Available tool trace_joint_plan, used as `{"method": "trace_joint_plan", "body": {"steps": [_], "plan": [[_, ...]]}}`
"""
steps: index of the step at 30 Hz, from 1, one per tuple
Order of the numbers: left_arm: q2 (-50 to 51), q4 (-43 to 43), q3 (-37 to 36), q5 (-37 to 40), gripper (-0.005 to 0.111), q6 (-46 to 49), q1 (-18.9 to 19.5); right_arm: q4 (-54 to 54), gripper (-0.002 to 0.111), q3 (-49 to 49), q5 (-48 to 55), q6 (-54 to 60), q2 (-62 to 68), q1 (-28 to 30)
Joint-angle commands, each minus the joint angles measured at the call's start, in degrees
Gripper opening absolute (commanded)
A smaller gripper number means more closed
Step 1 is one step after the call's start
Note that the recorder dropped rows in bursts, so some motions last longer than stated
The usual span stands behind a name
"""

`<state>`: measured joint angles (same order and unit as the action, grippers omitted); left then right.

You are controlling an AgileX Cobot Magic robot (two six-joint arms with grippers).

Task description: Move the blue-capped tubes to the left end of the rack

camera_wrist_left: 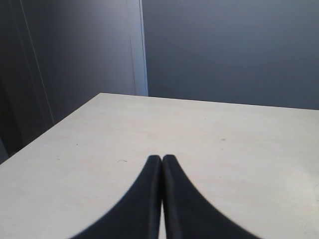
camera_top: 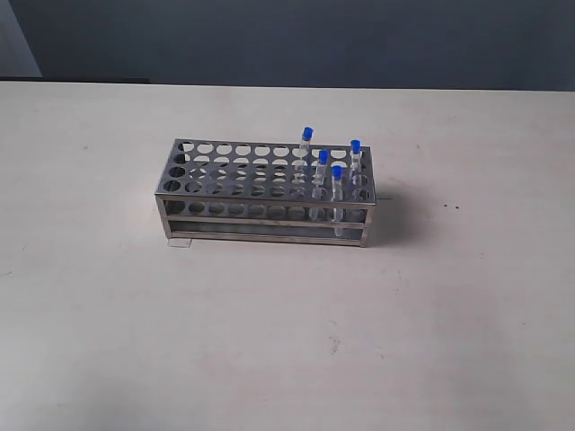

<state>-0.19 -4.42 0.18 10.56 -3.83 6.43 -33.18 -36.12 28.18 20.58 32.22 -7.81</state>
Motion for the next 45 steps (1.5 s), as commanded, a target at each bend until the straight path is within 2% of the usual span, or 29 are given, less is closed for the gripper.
{"method": "trace_joint_plan", "body": {"steps": [1, 4, 9, 12, 15, 17, 20, 22, 24, 28, 33, 34, 37, 45], "plan": [[0.19, 0.31, -0.18, -0.70, 0.000, -0.10, -0.34, -7.64, 0.013, -13.49, 11.51, 15.61, 21.10, -6.69], [0.19, 0.31, -0.18, -0.70, 0.000, -0.10, -0.34, -0.42, 0.013, -20.53, 11.90, 14.86, 32.87, -14.39], [0.19, 0.31, -0.18, -0.70, 0.000, -0.10, -0.34, 24.21, 0.013, -28.73, 12.40, -6.32, 50.93, -26.17], [0.19, 0.31, -0.18, -0.70, 0.000, -0.10, -0.34, 31.63, 0.013, -31.99, 12.50, -13.91, 59.00, -29.73], [0.19, 0.31, -0.18, -0.70, 0.000, -0.10, -0.34, 31.50, 0.014, -34.87, 12.46, -14.85, 64.90, -30.66], [0.19, 0.31, -0.18, -0.70, 0.000, -0.10, -0.34, 31.01, 0.022, -36.30, 12.46, -14.85, 67.39, -31.15], [0.19, 0.31, -0.18, -0.70, 0.000, -0.10, -0.34, 31.01, 0.043, -37.52, 11.91, -15.42, 69.43, -31.66], [0.19, 0.31, -0.18, -0.70, 0.000, -0.10, -0.34, 31.38, 0.049, -37.52, 10.67, -16.76, 69.96, -31.66], [0.19, 0.31, -0.18, -0.70, 0.000, -0.10, -0.34, 33.18, 0.046, -37.52, 9.99, -17.82, 70.33, -31.66], [0.19, 0.31, -0.18, -0.70, 0.000, -0.10, -0.34, 34.15, 0.029, -37.52, 8.67, -17.84, 71.45, -31.66], [0.19, 0.31, -0.18, -0.70, 0.000, -0.10, -0.34, 34.35, 0.035, -37.52, 7.44, -17.84, 73.80, -31.66], [0.19, 0.31, -0.18, -0.70, 0.000, -0.10, -0.34, 34.89, 0.030, -37.52, 6.77, -17.84, 74.14, -31.66], [0.19, 0.31, -0.18, -0.70, 0.000, -0.10, -0.34, 35.80, 0.000, -37.52, 6.74, -17.84, 74.35, -31.66], [0.19, 0.31, -0.18, -0.70, 0.000, -0.10, -0.34, 35.47, 0.000, -38.00, 7.11, -17.84, 65.87, -31.66]]}}
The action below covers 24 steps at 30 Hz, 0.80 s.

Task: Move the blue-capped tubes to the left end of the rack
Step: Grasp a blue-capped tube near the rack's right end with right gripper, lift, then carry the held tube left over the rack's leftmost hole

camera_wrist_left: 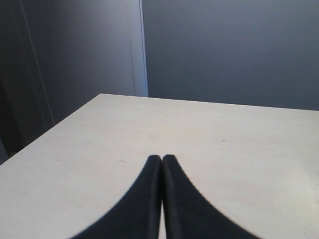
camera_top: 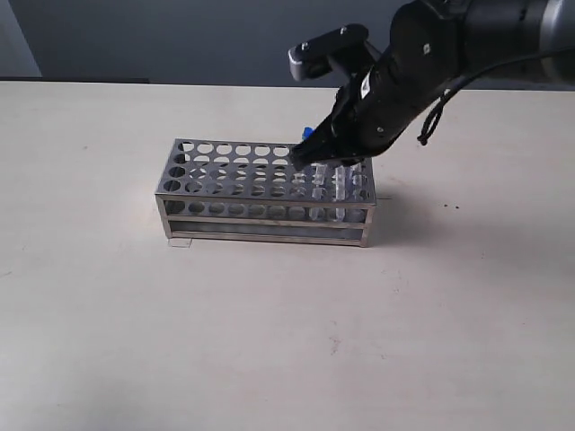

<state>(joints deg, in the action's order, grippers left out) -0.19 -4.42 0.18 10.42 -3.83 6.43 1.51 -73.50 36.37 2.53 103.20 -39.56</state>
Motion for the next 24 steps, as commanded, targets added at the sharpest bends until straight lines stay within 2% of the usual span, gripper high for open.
{"method": "trace_joint_plan", "body": {"steps": [1, 6, 9, 13, 15, 17, 19, 24], "plan": [[0.19, 0.31, -0.18, -0.56, 0.000, -0.10, -0.34, 0.78, 0.000, -0.63, -1.37, 0.21, -6.06, 0.09], [0.19, 0.31, -0.18, -0.42, 0.000, -0.10, -0.34, -1.51, 0.000, -0.79, -4.81, 0.43, -11.05, -0.20], [0.19, 0.31, -0.18, -0.42, 0.000, -0.10, -0.34, -2.26, 0.000, -5.23, -4.47, 3.97, -9.26, -2.73], [0.19, 0.31, -0.18, -0.42, 0.000, -0.10, -0.34, -2.83, 0.000, -19.02, -2.00, 8.04, 1.80, -6.65], [0.19, 0.31, -0.18, -0.42, 0.000, -0.10, -0.34, -9.10, 0.000, -32.08, 2.45, 14.10, 12.23, -8.27], [0.19, 0.31, -0.18, -0.42, 0.000, -0.10, -0.34, -13.15, 0.000, -40.00, 4.75, 20.02, 18.72, -9.83], [0.19, 0.31, -0.18, -0.42, 0.000, -0.10, -0.34, -12.09, 0.000, -46.54, 7.28, 19.92, 24.00, -11.02], [0.19, 0.31, -0.18, -0.42, 0.000, -0.10, -0.34, -9.07, 0.000, -52.06, 8.86, 19.92, 29.71, -11.26]]}}
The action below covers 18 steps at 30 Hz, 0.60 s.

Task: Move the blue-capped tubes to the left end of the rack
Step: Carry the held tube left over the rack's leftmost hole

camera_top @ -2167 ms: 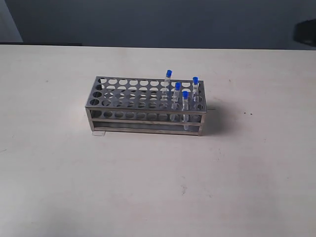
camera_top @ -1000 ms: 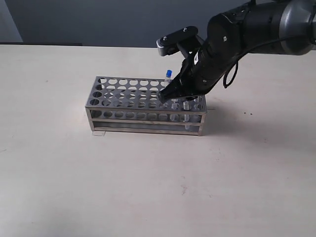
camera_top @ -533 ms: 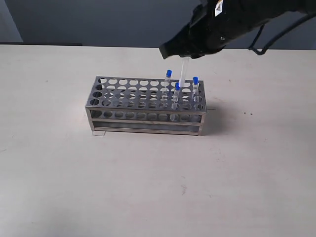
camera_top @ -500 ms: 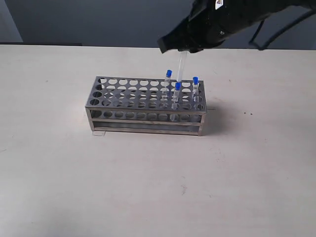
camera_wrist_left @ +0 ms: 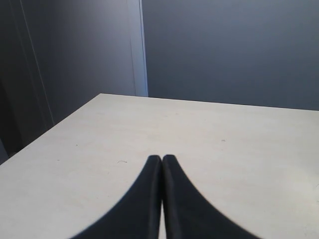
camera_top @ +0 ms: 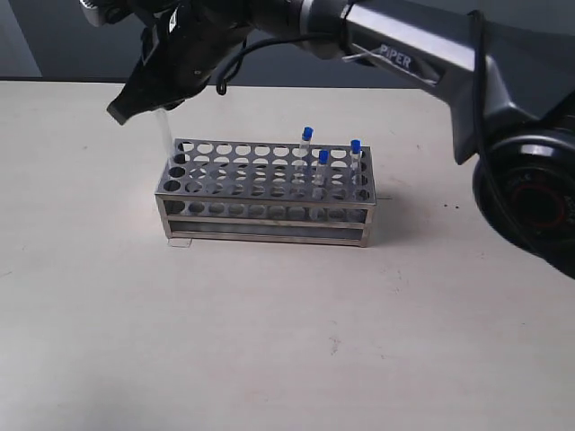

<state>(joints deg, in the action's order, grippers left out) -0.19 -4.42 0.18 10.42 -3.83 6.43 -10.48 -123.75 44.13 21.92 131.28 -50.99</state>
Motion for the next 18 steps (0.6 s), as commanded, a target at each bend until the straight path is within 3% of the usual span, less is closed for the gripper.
{"method": "trace_joint_plan", "body": {"steps": [1, 18], "plan": [[0.19, 0.31, -0.18, -0.42, 0.000, -0.10, -0.34, 3.39, 0.000, -1.81, 1.30, 0.53, 1.74, 0.17], [0.19, 0.31, -0.18, 0.06, 0.000, -0.10, -0.34, 5.26, 0.000, -6.84, 8.04, -4.20, 1.21, 0.17]]}}
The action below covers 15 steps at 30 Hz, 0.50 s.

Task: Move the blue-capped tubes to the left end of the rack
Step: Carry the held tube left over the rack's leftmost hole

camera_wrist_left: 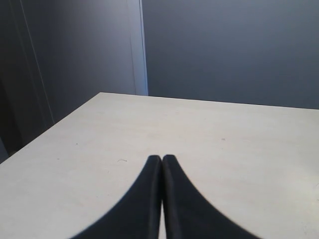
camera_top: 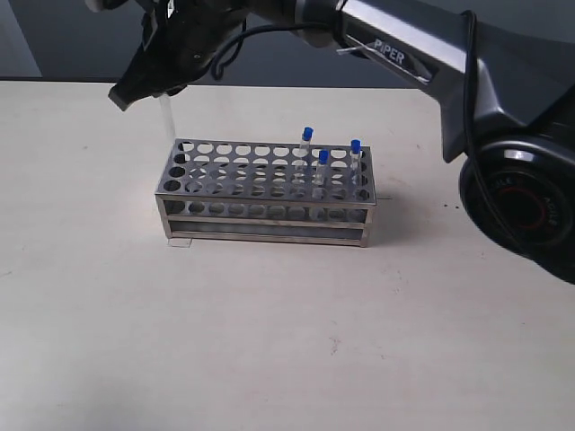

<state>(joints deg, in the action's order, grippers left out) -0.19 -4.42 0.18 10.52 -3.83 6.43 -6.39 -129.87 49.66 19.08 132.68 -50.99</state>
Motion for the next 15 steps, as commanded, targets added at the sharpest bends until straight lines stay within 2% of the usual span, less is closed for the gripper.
{"method": "trace_joint_plan", "body": {"steps": [1, 15], "plan": [[0.19, 0.31, -0.18, -0.04, 0.000, -0.10, -0.34, 1.56, 0.000, -0.72, 2.83, -1.73, -0.19, 0.17], [0.19, 0.31, -0.18, -0.14, 0.000, -0.10, -0.34, 2.87, 0.000, -0.72, 2.70, -4.89, 3.03, 0.17]]}}
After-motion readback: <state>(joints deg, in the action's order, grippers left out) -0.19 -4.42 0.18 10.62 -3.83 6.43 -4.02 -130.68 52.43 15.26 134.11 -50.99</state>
